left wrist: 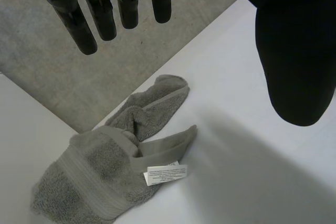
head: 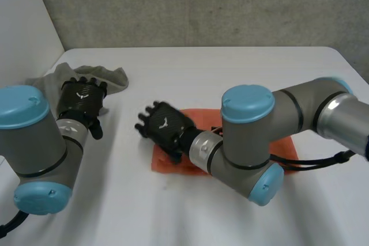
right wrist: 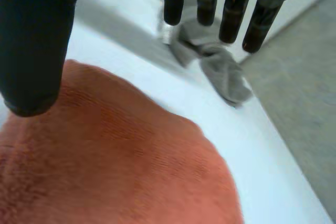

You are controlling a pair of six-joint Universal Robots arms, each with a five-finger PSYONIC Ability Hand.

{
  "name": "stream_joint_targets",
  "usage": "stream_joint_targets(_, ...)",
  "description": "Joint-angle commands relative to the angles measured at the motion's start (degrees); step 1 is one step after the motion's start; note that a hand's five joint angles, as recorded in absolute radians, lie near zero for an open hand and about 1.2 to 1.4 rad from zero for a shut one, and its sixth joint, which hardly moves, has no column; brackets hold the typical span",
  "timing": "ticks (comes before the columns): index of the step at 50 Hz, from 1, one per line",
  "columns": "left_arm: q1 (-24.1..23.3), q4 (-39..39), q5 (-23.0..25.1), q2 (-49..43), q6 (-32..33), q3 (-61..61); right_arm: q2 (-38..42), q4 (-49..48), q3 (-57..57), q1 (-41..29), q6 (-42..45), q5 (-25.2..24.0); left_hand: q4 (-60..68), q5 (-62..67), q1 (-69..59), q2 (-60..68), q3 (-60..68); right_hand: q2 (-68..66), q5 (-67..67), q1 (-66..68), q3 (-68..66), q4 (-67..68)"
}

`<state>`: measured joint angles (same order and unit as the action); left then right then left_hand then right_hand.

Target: Fold the laundry.

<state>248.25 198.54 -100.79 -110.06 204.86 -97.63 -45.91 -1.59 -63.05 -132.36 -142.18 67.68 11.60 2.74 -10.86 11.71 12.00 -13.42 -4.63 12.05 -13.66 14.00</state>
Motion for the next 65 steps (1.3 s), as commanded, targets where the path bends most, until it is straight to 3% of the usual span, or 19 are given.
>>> stream_joint_targets(1,-0.7,0.0,0.2,0.2,0.1,0.5,-10.2,1.0,-3.7,5.7,-10.6,6.6,-1.6,-2.7,0.9,-1.7,-2.0,3.4,4.6,-2.1,3.7,-4.0)
stream_joint_targets(7,-4.3,0.0,0.3,0.2,0.2,2.8,-18.9,5.1,-13.9,18.0,-18.6,7.5,-1.6,-2.7,0.9,-1.7,-2.0,3.4,4.6,-2.1,3.7,-4.0)
stream_joint_targets(12,-6.9,-0.1,0.4,0.0,0.3,4.5,-22.4,6.9,-24.6,27.1,-18.0,6.6,-1.6,-2.7,0.9,-1.7,-2.0,3.4,4.6,-2.1,3.7,-4.0)
stream_joint_targets(17,-10.8,-0.2,2.5,-0.3,0.2,6.5,-22.6,2.6,-34.8,35.3,-15.9,3.2,-1.6,-2.7,0.9,-1.7,-2.0,-8.4,-7.2,9.8,-8.2,7.8)
stream_joint_targets(22,-13.3,-0.6,5.1,-1.3,-1.6,8.8,-22.5,-1.7,-40.5,38.4,-15.7,-2.1,-1.6,-2.7,0.9,-1.7,-2.0,-16.3,-15.1,17.7,-16.1,15.7)
stream_joint_targets(28,-13.8,-0.9,5.3,-2.2,-6.3,10.9,-22.1,-6.3,-42.9,38.9,-15.9,-3.7,-1.6,-2.7,0.9,-1.7,-2.0,-29.6,-28.4,31.0,-29.4,29.0)
stream_joint_targets(32,-13.9,-1.4,5.3,-2.9,-7.6,11.1,-21.6,-9.1,-43.2,39.0,-15.8,-3.6,-1.6,-2.7,0.9,-1.7,-2.0,-46.7,-45.5,48.1,-46.5,46.1)
stream_joint_targets(33,-14.1,-1.4,5.3,-2.9,-7.6,11.1,-21.2,-9.9,-43.1,39.1,-15.8,-3.5,-1.6,-2.7,0.9,-1.7,-2.0,-65.1,-63.9,66.5,-64.9,64.5)
stream_joint_targets(41,-14.2,-1.7,5.2,-2.4,-7.6,9.9,-22.2,-10.1,-42.0,40.1,-14.3,-1.1,-1.6,-2.7,0.9,-1.7,-2.0,-66.6,-65.4,67.9,-66.3,66.0)
stream_joint_targets(45,-13.8,-2.7,5.0,-1.3,-7.6,8.5,-24.5,-8.1,-38.6,39.9,-9.4,2.2,-1.6,-2.7,0.9,-1.7,-2.0,-66.6,-65.4,67.9,-66.3,66.0)
stream_joint_targets(50,-13.1,-3.5,4.9,0.8,-7.8,7.2,-25.0,-2.9,-32.2,33.6,-2.9,5.9,-1.6,-2.7,0.9,-1.7,-2.0,-66.6,-65.4,67.9,-66.3,66.0)
stream_joint_targets(55,-10.4,-3.5,4.7,2.0,-8.3,5.7,-23.3,-1.3,-24.5,18.0,0.6,6.7,-1.6,-2.7,0.9,-1.7,-2.0,-66.6,-65.4,67.9,-66.3,66.0)
stream_joint_targets(59,-9.5,-3.7,3.3,2.0,-8.9,5.3,-18.4,-1.1,-19.4,6.7,2.7,5.6,-1.6,-2.7,0.9,-1.7,-2.0,-66.6,-65.4,67.9,-66.3,66.0)
stream_joint_targets(65,-8.4,-3.8,-0.1,2.0,-9.2,5.3,-10.2,-1.1,-16.1,-1.0,3.7,5.8,-1.6,-2.7,0.9,-1.7,-2.0,-66.6,-65.4,67.9,-66.3,66.0)
